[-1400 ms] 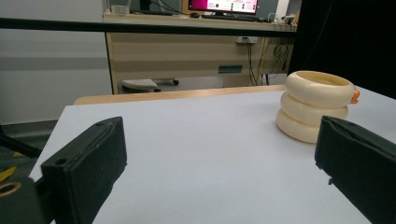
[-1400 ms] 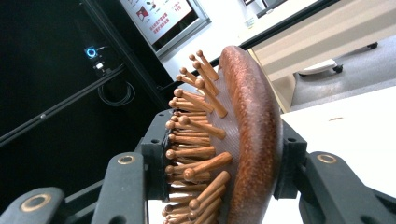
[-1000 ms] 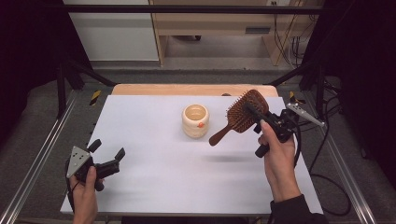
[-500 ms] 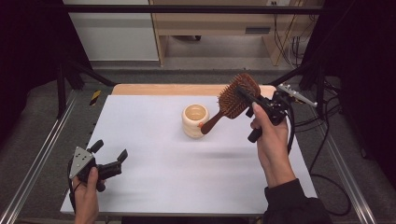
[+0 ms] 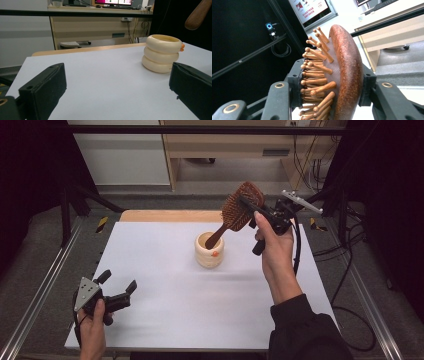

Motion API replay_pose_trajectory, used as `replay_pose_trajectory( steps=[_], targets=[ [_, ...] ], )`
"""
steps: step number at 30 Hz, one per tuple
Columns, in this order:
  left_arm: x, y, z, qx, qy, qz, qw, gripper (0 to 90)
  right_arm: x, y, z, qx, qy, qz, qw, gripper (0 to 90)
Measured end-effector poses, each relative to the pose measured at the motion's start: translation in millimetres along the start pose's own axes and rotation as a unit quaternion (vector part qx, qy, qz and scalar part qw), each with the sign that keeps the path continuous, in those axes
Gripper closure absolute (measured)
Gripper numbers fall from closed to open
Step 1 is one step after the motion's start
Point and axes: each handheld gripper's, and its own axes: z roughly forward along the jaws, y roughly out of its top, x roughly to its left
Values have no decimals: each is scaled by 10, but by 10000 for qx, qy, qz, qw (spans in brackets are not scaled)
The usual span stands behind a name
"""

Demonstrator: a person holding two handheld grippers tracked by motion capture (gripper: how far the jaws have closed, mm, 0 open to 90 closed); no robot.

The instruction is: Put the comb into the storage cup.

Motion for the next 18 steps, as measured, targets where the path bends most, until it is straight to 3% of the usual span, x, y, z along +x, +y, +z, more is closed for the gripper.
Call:
replay_pose_trajectory(
  steps=[9,13,18],
  targets=[
    [-2,1,-2,-7,-10,-9,10000,15,25,41,144,-24,-29,-50,10000,515],
    [-13,4,-14,-47,-135,121,9998,7,16,34,197,16,-61,-99,9999,514],
    [-15,5,-14,-71,-102,168,9998,10,13,17,238,49,-90,-95,9999,515]
  ],
)
